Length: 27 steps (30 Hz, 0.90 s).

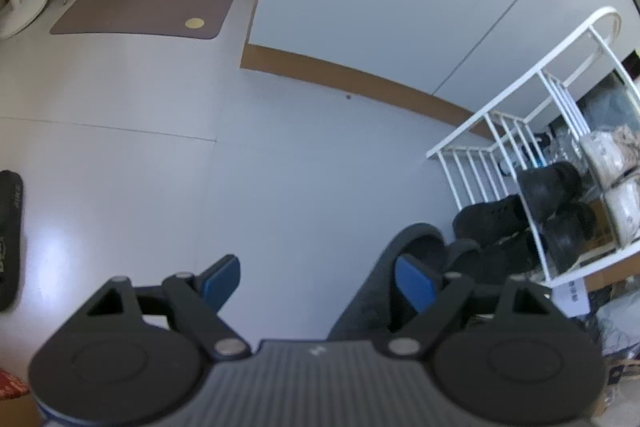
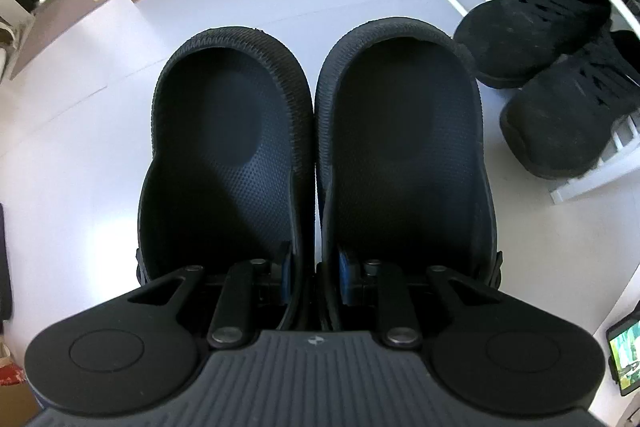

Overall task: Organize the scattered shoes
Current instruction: 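Lift the black clogs with the right tool up toward the rack's top shelf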

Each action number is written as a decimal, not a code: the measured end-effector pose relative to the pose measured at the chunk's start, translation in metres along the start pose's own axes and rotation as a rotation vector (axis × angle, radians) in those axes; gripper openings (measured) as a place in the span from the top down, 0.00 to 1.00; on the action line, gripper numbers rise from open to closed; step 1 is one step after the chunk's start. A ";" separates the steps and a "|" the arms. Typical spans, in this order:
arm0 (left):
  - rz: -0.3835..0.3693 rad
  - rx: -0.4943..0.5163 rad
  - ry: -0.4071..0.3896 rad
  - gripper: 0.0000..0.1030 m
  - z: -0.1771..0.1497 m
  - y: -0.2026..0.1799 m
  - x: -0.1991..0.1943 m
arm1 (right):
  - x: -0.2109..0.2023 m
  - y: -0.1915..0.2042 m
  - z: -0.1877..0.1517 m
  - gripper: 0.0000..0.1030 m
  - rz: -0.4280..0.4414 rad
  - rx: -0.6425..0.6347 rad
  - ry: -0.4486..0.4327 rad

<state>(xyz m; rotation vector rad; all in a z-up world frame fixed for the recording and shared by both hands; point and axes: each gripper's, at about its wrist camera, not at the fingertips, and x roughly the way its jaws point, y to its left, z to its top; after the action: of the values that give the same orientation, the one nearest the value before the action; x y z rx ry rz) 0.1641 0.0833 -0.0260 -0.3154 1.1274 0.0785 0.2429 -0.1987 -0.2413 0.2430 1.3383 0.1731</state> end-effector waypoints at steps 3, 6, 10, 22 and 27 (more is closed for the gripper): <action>0.010 0.010 -0.004 0.16 -0.002 -0.002 -0.002 | -0.016 0.001 -0.017 0.77 0.000 0.012 -0.029; 0.015 0.015 -0.004 0.16 -0.004 -0.005 -0.002 | -0.030 -0.010 -0.029 0.77 0.018 0.030 -0.063; 0.013 0.023 -0.008 0.16 -0.005 -0.012 -0.003 | -0.046 -0.017 -0.045 0.77 0.013 0.028 -0.108; -0.014 0.047 -0.014 0.16 -0.008 -0.029 -0.004 | -0.094 -0.013 -0.044 0.78 -0.011 0.079 -0.219; -0.031 0.051 -0.013 0.16 -0.009 -0.034 -0.004 | -0.128 -0.005 -0.040 0.78 -0.036 0.061 -0.277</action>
<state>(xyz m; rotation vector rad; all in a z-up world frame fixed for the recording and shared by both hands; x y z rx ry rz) 0.1620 0.0485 -0.0183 -0.2868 1.1091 0.0241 0.1752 -0.2338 -0.1309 0.2838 1.0728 0.0650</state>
